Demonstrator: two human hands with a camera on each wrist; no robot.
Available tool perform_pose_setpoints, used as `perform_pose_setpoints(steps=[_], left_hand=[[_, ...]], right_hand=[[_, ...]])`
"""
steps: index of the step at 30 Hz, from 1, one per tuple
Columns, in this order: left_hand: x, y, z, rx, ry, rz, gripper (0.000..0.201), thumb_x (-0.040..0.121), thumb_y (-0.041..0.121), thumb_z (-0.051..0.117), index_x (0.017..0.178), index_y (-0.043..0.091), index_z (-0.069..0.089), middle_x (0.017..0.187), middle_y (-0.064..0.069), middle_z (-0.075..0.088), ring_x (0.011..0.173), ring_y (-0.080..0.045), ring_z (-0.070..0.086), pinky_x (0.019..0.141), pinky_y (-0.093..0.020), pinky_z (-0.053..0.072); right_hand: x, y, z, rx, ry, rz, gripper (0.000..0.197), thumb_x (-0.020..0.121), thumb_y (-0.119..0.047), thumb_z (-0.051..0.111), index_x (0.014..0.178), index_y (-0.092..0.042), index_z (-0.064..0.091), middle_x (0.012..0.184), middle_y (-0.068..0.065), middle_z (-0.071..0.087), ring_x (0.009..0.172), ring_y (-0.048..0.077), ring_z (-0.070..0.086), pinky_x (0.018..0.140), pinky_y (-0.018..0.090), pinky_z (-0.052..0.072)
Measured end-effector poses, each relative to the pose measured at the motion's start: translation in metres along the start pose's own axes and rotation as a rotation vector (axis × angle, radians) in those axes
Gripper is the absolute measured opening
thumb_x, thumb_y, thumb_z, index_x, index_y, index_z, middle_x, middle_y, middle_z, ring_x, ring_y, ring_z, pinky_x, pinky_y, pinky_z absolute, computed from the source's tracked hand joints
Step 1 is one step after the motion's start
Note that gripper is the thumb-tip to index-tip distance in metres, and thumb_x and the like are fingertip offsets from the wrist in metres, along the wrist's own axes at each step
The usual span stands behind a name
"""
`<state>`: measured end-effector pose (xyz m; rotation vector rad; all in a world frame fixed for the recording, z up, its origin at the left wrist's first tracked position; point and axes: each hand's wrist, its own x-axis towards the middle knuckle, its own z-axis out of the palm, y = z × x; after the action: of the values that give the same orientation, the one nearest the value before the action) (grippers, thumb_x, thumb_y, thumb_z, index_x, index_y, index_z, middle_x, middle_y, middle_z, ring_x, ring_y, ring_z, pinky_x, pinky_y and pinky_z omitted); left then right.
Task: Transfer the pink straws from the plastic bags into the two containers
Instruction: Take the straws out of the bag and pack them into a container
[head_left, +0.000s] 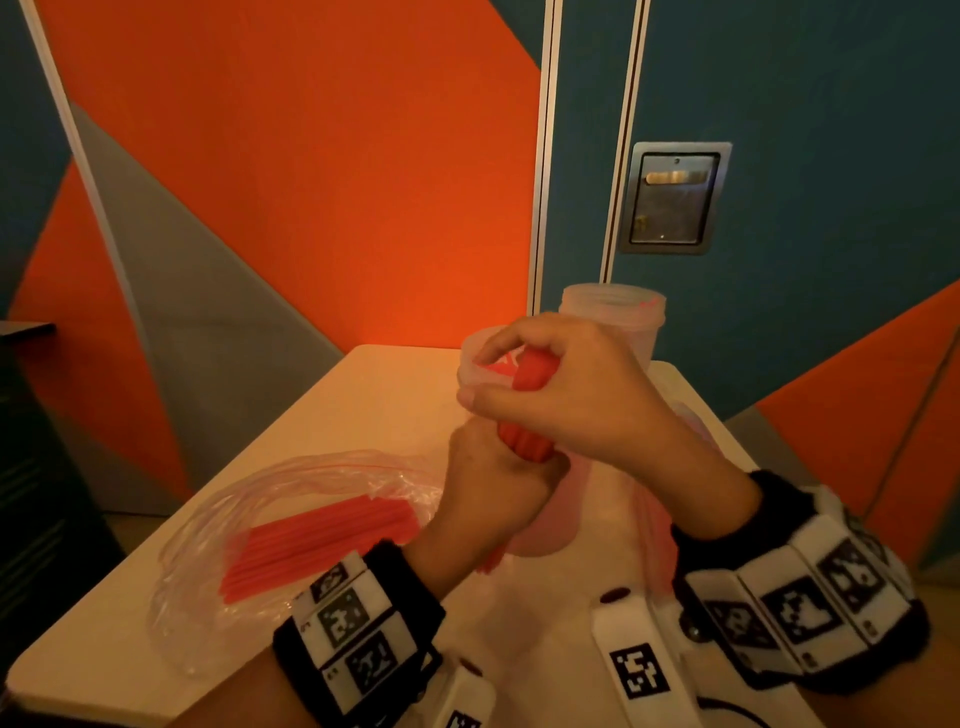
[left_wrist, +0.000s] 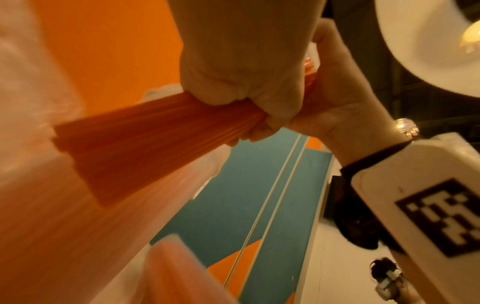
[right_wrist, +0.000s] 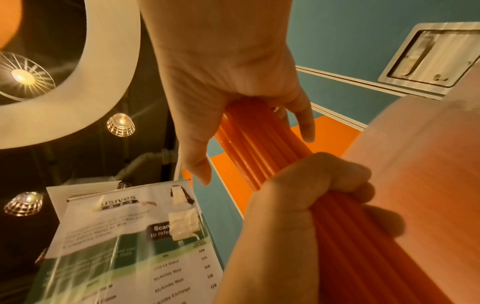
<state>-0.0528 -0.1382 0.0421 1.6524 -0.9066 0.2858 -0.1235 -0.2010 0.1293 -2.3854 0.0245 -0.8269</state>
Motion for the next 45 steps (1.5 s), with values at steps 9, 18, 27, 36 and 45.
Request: perform_pose_setpoints(steps=[9,18,27,36,45], left_hand=[[0.065,0.073,-0.03,0.114,0.176,0.191,0.061,0.069,0.019,0.074,0.109,0.02,0.029,0.072,0.0,0.062,0.069,-0.03,0.063,0.053,-0.043,0.048],[0.108,0.061,0.006,-0.017,0.184,0.277,0.054,0.071,0.017,0.073,0.115,0.014,0.042,0.067,0.016,0.048,0.061,-0.015,0.057,0.044,-0.021,0.036],[0.11,0.021,0.008,-0.36,-0.232,0.237,0.12,0.051,0.04,0.087,0.139,0.022,0.008,0.138,0.003,0.039,0.127,0.002,0.04,0.094,-0.003,0.034],[0.115,-0.048,-0.002,0.048,-0.084,-0.627,0.049,0.089,0.019,0.045,0.136,0.008,0.034,0.13,-0.017,0.048,0.115,-0.036,0.049,0.085,-0.035,0.043],[0.059,-0.036,0.0,-0.001,0.229,-0.031,0.045,0.083,0.014,0.037,0.122,0.018,0.058,0.107,0.006,0.063,0.093,-0.003,0.053,0.078,-0.022,0.042]], right_hand=[[0.039,-0.038,-0.053,-0.333,0.371,-0.244,0.04,0.08,-0.059,0.056,0.084,-0.02,0.062,0.075,-0.001,0.063,0.077,0.02,0.06,0.078,0.04,0.049],[0.072,-0.009,-0.051,-0.468,0.557,-0.329,0.023,0.081,-0.03,0.053,0.079,-0.008,0.059,0.076,0.011,0.058,0.07,0.03,0.055,0.063,0.039,0.045],[0.077,0.033,-0.041,-0.506,0.599,-0.345,0.014,0.075,-0.017,0.055,0.068,-0.005,0.057,0.062,0.014,0.054,0.052,0.031,0.052,0.05,0.03,0.036],[0.077,0.05,-0.064,-0.454,0.694,-0.283,0.02,0.079,-0.02,0.051,0.07,-0.003,0.058,0.068,0.015,0.059,0.062,0.03,0.053,0.058,0.035,0.041],[0.054,0.042,-0.08,-0.421,0.879,-0.47,0.023,0.085,-0.018,0.055,0.071,0.001,0.058,0.068,0.017,0.058,0.06,0.026,0.051,0.057,0.033,0.038]])
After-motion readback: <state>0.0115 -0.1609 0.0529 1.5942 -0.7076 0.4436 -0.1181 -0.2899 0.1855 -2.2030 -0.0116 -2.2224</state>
